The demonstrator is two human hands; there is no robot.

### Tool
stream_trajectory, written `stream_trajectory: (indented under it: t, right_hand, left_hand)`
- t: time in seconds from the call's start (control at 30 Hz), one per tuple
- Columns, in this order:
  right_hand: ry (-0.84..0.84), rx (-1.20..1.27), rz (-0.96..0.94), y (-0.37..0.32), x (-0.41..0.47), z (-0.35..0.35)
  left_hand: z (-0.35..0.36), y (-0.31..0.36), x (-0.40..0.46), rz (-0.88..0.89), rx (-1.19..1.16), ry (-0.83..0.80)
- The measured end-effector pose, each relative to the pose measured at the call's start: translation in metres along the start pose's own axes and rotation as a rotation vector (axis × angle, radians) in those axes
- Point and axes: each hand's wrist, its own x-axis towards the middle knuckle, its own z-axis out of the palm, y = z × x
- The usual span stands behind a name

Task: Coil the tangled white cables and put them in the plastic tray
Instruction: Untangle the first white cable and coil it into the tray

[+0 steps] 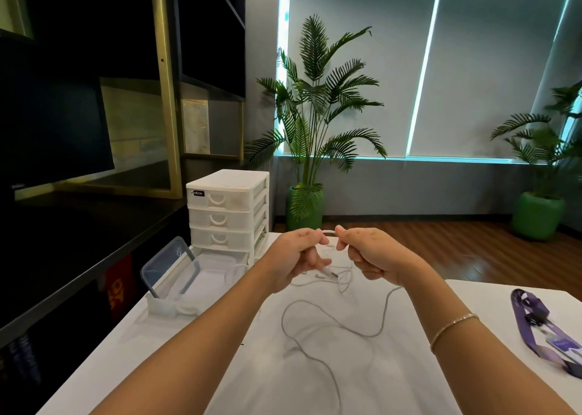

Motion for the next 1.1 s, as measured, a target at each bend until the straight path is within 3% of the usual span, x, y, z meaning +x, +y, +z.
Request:
stream_trajectory:
  t: [0.23,0.47,0.57,0.8,0.93,1.1]
  right_hand:
    - [0.005,-0.150,0.035,0.015,-0.006,0.023]
    - [-0.165,-0.580,0.102,0.020,-0.013,0.051]
    - [-0.270,-0.801,0.125,0.014,-0.019,0.057]
    - [-0.386,-0.916,0.142,0.009,-0.026,0.058]
    - [-0.372,-0.760,0.096,0.001,-0.030,0.045]
    - [-0.255,-0.553,0.006,-0.001,-0.030,0.030]
  left_hand:
    - [-0.001,-0.012,-0.007,-0.198,-0.640,0.004]
    - [-0.006,-0.030,-0.004,-0.219,-0.817,0.107]
    - [-0.007,-0.038,-0.003,-0.234,-0.697,0.175]
    - [0.007,-0.045,-0.006,-0.251,-0.151,0.207]
    - [0.012,-0.041,-0.009,-0.136,0.302,0.144]
    - [0.007,-0.039,-0.010,-0.115,0.539,-0.002]
